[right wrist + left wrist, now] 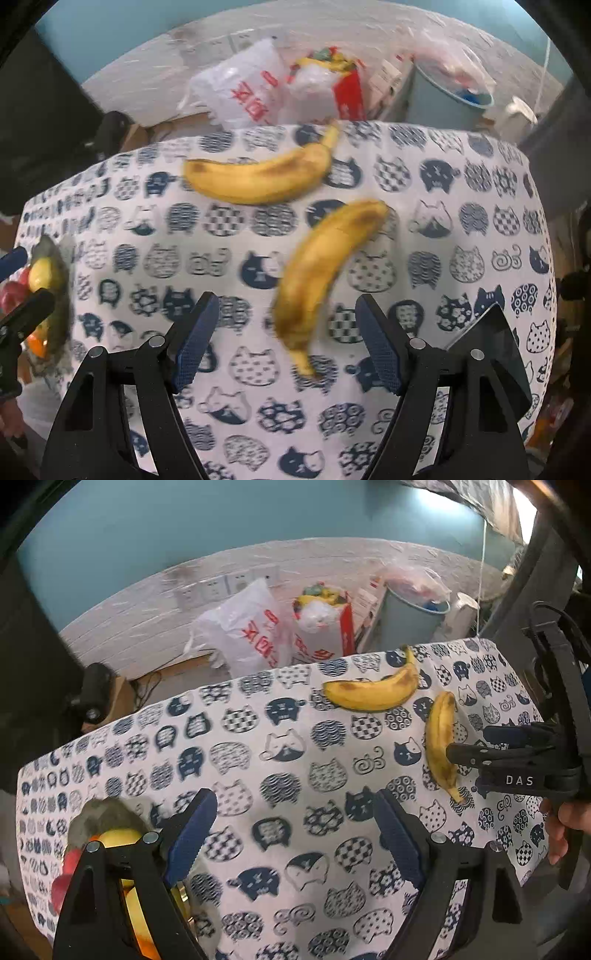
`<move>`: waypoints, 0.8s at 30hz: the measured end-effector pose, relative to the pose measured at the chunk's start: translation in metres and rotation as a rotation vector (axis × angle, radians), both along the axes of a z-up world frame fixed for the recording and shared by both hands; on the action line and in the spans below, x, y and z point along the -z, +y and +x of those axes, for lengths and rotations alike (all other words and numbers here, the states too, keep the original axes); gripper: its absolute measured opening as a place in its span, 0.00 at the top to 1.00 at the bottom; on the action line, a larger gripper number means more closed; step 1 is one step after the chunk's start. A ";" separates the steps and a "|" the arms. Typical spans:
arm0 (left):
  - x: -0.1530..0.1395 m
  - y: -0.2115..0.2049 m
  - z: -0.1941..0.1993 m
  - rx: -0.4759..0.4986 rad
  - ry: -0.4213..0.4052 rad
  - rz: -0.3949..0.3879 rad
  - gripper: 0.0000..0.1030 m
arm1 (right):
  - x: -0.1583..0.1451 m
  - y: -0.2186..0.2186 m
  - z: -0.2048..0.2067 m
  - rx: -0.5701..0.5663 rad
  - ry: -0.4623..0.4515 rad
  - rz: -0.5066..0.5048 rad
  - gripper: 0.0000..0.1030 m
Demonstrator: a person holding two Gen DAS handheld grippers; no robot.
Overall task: Organize fruits
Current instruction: 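Move both tools toward the two bananas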
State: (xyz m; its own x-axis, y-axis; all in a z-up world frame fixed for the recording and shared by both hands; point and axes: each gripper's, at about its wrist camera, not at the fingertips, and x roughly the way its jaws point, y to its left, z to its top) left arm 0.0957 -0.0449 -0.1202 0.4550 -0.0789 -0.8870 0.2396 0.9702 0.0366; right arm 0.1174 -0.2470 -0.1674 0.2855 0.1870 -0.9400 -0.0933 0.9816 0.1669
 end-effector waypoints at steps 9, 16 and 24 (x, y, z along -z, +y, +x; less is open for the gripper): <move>0.028 -0.037 0.029 0.059 0.027 0.026 0.15 | 0.029 -0.011 0.015 0.023 0.044 0.007 0.25; 0.043 -0.039 0.042 0.051 0.061 0.019 0.15 | 0.045 0.003 0.029 0.003 0.059 -0.017 0.25; 0.054 -0.024 0.051 0.019 0.092 -0.010 0.15 | 0.055 0.021 0.035 -0.072 0.050 -0.098 0.44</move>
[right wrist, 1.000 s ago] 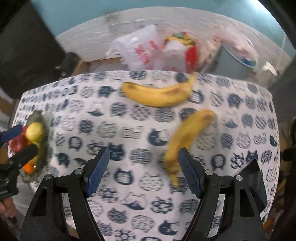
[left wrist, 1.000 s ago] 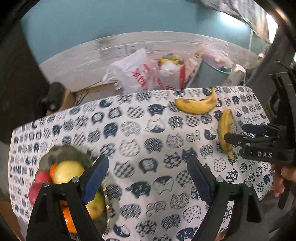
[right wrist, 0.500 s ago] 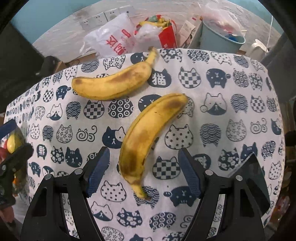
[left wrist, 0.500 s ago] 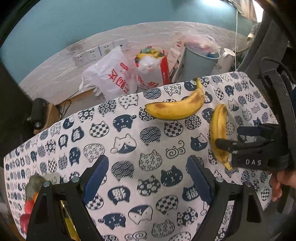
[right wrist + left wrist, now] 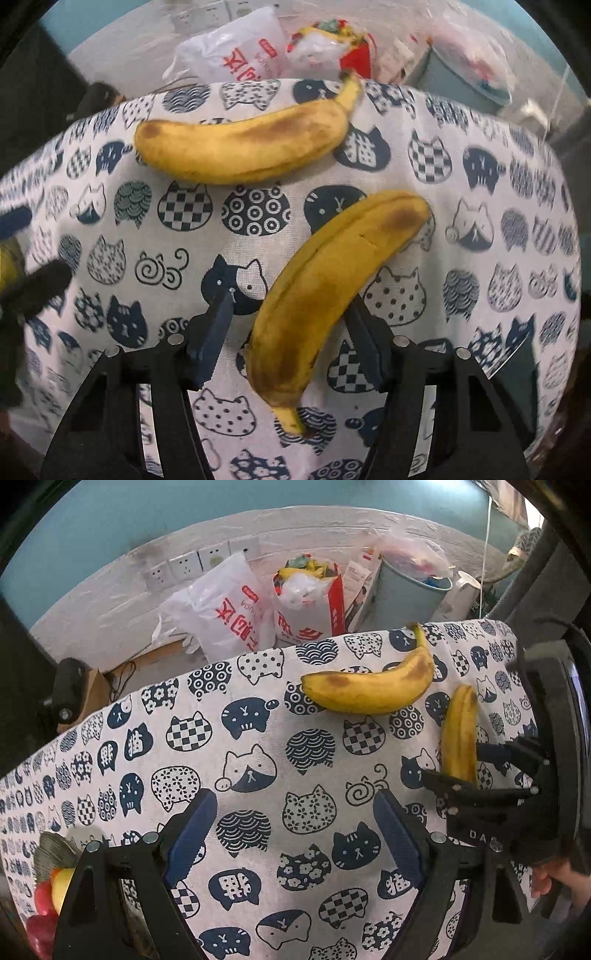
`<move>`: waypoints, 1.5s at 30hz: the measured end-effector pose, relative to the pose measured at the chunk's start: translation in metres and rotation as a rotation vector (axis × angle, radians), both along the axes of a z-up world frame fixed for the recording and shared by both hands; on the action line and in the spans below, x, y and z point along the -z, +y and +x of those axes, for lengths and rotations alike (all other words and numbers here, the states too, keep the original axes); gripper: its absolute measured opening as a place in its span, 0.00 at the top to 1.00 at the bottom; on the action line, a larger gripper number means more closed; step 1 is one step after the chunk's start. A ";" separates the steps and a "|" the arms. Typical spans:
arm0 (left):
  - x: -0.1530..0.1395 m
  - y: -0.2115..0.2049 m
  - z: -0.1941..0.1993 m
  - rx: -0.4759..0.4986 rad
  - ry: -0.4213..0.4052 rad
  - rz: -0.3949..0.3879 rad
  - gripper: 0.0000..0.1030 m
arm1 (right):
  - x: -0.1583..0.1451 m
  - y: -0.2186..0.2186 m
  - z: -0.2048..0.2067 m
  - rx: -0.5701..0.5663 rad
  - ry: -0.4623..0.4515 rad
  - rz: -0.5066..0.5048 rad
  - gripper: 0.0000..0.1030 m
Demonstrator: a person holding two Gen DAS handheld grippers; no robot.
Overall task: Organize fruits
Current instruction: 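Move both tools toward the two bananas, then grasp one banana with the left tool while the right tool grasps the other banana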
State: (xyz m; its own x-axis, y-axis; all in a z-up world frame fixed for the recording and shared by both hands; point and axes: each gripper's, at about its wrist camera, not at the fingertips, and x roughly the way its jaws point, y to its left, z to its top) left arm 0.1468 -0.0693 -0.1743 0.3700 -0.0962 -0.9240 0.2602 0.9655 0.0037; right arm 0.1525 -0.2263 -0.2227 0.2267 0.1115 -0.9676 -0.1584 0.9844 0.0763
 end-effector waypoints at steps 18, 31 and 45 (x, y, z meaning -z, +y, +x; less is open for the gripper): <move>-0.005 -0.061 0.038 0.214 -0.041 -0.005 0.15 | -0.023 -0.043 -0.047 -0.065 0.060 -0.017 0.68; 0.022 -0.102 0.063 0.366 -0.026 0.065 0.13 | -0.020 -0.082 -0.060 0.027 0.105 0.095 0.59; 0.033 -0.108 0.061 0.416 -0.079 0.078 0.40 | -0.019 -0.070 -0.058 0.026 0.091 0.082 0.48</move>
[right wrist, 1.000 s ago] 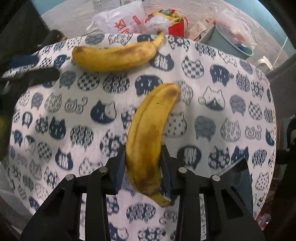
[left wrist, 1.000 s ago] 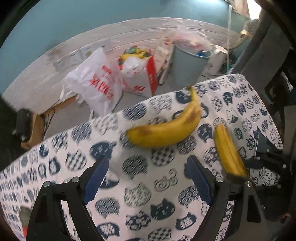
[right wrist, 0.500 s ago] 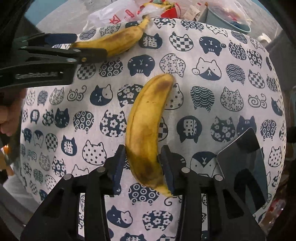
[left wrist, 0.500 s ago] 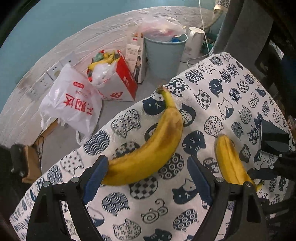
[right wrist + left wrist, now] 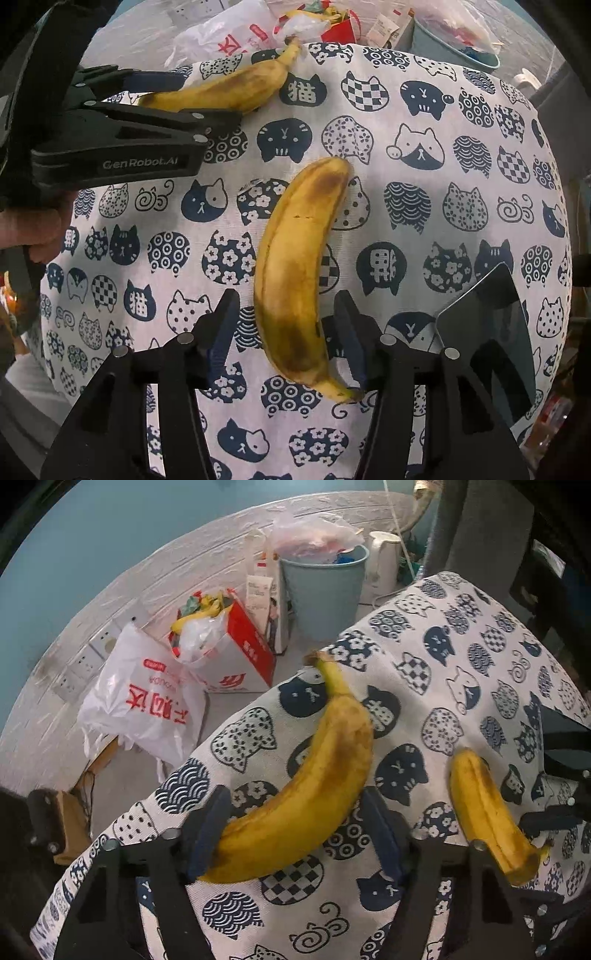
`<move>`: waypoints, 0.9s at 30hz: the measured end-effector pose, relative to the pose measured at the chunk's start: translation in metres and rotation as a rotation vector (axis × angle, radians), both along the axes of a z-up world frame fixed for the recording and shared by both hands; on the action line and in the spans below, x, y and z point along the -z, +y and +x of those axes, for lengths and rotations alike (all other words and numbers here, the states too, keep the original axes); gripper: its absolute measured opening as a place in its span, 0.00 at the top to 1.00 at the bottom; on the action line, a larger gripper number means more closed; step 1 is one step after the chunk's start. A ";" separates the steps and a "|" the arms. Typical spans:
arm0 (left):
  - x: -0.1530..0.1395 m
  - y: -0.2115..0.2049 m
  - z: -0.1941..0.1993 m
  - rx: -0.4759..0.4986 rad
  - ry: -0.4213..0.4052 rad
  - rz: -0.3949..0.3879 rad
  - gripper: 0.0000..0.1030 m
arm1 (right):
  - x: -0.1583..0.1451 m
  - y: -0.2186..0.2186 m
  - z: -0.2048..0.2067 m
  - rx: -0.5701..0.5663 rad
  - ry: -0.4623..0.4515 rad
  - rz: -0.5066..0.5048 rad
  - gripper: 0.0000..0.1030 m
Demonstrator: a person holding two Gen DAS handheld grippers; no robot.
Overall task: Organize fruits
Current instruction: 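Grasp one banana with the left tool while the right tool grasps the other banana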
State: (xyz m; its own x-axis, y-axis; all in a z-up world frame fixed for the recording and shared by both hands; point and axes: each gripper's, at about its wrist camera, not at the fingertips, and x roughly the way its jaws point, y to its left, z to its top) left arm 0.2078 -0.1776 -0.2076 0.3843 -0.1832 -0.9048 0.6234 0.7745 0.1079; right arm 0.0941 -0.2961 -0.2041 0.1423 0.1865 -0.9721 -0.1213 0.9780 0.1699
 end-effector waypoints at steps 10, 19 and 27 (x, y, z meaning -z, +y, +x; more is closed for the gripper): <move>-0.009 0.006 -0.014 -0.008 0.011 -0.025 0.66 | 0.008 -0.005 0.003 0.013 -0.008 0.001 0.48; -0.015 0.041 -0.055 -0.111 0.055 -0.071 0.66 | 0.017 0.013 -0.001 -0.053 -0.047 -0.039 0.65; -0.023 0.073 -0.093 -0.208 0.078 -0.089 0.66 | 0.004 0.034 -0.005 -0.068 -0.077 -0.002 0.66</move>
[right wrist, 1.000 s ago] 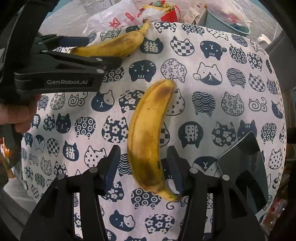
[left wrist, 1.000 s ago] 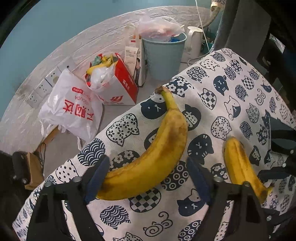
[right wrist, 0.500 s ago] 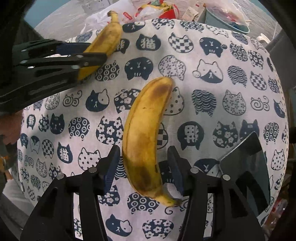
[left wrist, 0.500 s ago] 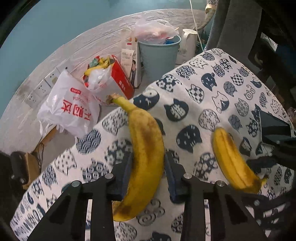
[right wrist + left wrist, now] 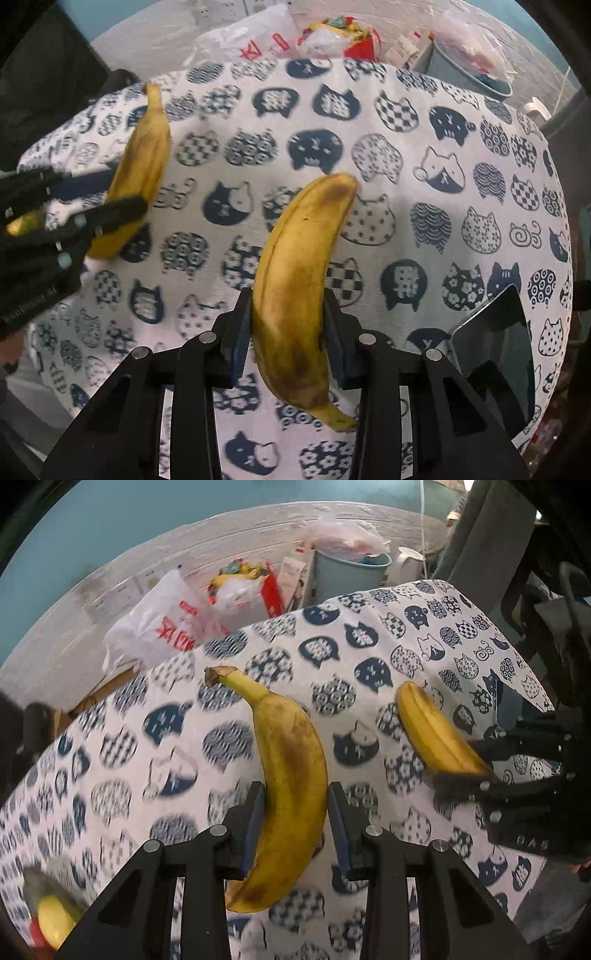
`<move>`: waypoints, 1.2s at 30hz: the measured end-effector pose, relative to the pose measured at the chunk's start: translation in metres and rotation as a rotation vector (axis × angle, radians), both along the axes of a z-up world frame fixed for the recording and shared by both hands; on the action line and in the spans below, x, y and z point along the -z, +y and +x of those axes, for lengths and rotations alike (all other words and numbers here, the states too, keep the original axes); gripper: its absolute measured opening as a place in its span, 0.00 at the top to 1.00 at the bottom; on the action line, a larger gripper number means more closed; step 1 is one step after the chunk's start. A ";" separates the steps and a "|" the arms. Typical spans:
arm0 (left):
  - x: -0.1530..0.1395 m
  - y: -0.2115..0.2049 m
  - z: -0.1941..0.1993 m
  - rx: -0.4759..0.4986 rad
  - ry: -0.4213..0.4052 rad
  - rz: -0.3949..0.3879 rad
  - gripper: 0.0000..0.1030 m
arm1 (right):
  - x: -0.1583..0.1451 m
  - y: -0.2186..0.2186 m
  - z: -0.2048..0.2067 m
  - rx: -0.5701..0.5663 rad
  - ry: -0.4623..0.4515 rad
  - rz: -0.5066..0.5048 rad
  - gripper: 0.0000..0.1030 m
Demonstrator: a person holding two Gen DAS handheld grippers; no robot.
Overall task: Organize fruits
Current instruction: 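Grasp one banana with the left tool while the right tool grasps the other banana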
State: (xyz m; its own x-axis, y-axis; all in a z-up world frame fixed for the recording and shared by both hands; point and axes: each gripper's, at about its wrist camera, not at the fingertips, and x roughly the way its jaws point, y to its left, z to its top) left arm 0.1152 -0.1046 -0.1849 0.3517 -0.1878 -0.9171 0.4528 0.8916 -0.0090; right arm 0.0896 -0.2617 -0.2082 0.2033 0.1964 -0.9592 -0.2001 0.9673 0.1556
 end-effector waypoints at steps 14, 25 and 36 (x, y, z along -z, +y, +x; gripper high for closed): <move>0.007 0.022 -0.036 -0.061 0.032 0.012 0.71 | 0.014 0.045 -0.008 -0.099 0.033 0.004 0.66; 0.032 0.016 -0.032 -0.058 0.070 0.049 0.37 | 0.020 0.044 -0.012 -0.076 0.033 0.018 0.65; 0.037 0.007 -0.030 -0.040 -0.013 0.084 0.52 | 0.022 0.048 -0.004 -0.085 0.005 -0.004 0.64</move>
